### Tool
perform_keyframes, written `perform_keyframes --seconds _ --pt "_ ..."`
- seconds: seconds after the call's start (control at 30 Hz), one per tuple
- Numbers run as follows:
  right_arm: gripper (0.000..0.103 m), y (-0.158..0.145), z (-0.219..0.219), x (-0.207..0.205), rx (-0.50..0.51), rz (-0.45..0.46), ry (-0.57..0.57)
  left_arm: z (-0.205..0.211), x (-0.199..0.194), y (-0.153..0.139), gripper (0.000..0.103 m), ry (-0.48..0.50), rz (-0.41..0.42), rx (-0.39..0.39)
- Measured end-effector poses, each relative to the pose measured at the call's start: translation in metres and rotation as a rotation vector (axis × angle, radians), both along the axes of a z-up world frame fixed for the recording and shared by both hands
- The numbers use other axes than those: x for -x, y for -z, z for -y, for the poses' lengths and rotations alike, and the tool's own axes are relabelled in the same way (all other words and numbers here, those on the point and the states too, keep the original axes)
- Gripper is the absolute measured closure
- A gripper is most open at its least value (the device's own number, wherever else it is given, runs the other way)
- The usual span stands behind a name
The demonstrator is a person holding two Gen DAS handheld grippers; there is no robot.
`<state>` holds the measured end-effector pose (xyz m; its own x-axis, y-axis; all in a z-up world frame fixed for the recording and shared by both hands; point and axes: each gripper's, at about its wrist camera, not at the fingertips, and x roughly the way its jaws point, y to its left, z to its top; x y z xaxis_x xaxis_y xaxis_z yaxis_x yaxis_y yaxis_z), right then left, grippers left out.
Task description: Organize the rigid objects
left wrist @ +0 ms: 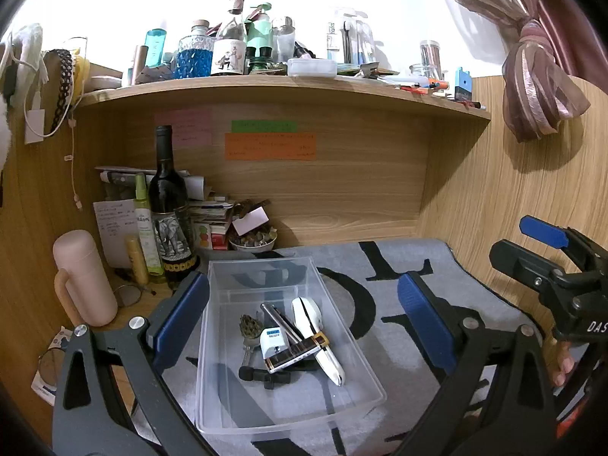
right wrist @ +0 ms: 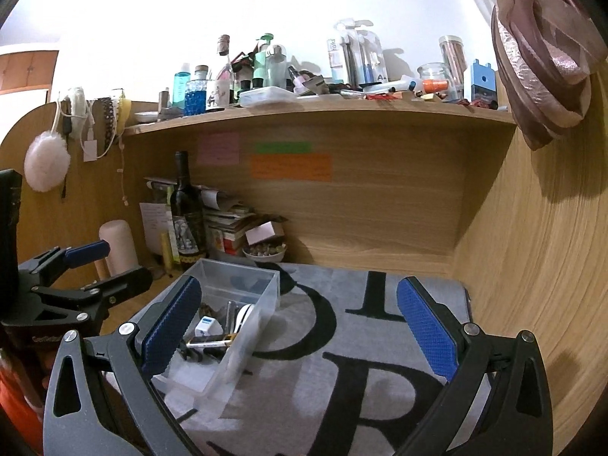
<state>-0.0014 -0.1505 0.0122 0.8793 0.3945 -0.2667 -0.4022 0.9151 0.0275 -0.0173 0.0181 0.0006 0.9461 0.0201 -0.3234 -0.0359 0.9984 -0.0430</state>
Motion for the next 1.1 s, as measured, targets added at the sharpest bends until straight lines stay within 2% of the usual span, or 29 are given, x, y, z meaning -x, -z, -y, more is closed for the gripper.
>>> perform_keyframes --seconds 1.1 --pt "0.0 -0.0035 0.0012 -0.0048 -0.013 -0.004 -0.02 0.0013 -0.0087 -0.0015 0.002 0.011 -0.002 0.018"
